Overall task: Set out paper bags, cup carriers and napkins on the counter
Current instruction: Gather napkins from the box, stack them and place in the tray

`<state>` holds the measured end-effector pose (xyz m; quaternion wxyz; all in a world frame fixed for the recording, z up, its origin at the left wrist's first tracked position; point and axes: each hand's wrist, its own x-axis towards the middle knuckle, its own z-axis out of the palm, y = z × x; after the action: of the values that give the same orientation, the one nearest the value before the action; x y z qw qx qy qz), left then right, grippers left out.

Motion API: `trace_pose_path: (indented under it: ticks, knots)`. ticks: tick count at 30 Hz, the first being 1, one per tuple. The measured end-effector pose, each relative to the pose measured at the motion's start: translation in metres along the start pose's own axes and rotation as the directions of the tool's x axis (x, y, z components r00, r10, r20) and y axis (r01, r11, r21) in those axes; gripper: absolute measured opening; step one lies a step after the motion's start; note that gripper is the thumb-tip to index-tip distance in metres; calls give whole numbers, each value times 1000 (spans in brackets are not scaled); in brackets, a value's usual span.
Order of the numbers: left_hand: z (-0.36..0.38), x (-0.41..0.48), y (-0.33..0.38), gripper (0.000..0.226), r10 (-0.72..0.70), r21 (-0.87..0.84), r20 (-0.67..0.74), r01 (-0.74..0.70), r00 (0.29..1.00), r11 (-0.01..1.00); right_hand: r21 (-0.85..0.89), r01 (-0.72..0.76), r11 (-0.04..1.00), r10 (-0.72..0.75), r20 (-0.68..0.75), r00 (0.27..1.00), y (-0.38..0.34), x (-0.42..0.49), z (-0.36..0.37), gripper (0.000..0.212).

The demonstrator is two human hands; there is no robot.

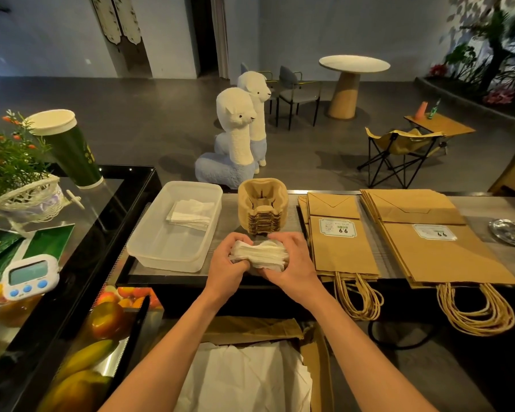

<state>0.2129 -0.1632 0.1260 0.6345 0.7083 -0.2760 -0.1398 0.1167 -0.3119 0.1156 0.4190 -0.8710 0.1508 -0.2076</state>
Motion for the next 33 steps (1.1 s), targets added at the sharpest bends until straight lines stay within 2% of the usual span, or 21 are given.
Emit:
trace_pose_path:
  ticks: [2,5,8,10,12,14,16,19,22,27,29,33]
  knots:
    - [0,0,-2,60,14,17,10,-15,1000,1000,-10,22,1000,-22,-2,1000,0,0,0,49]
    - [0,0,-7,76,113,118,31,-115,993,986,34,-33,999,31,44,999,-6,0,-1,50]
    - [-1,-2,-10,65,236,284,83,-250,968,926,-28,-18,999,20,78,997,-9,1,-2,68]
    - [-1,-3,-11,56,270,358,106,-290,957,887,-98,33,995,-28,52,998,-11,2,-2,66]
    - [-2,-3,-13,55,262,389,108,-283,959,877,-185,101,978,-95,43,995,-11,2,-2,58]
    - [-1,-2,-14,61,242,396,106,-264,965,879,-231,120,966,-99,101,990,-8,1,-3,59]
    - [0,-2,-14,64,242,399,85,-256,966,880,-212,99,972,-73,127,989,-6,0,-4,58]
    - [1,0,-15,61,276,417,52,-272,960,867,-177,117,977,-107,62,992,-7,0,-4,50]
    - [0,1,-17,60,267,416,58,-266,962,870,-188,123,975,-114,56,992,-7,1,-3,52]
    - [1,1,-15,66,275,342,20,-265,961,901,-141,98,985,-96,22,995,-7,1,-3,45]
    - [2,2,-14,70,223,282,-8,-211,975,936,-122,107,987,-108,2,994,-7,1,-2,43]
    - [2,5,-12,71,72,250,29,-77,997,965,-164,85,983,-74,75,994,-6,1,-1,49]
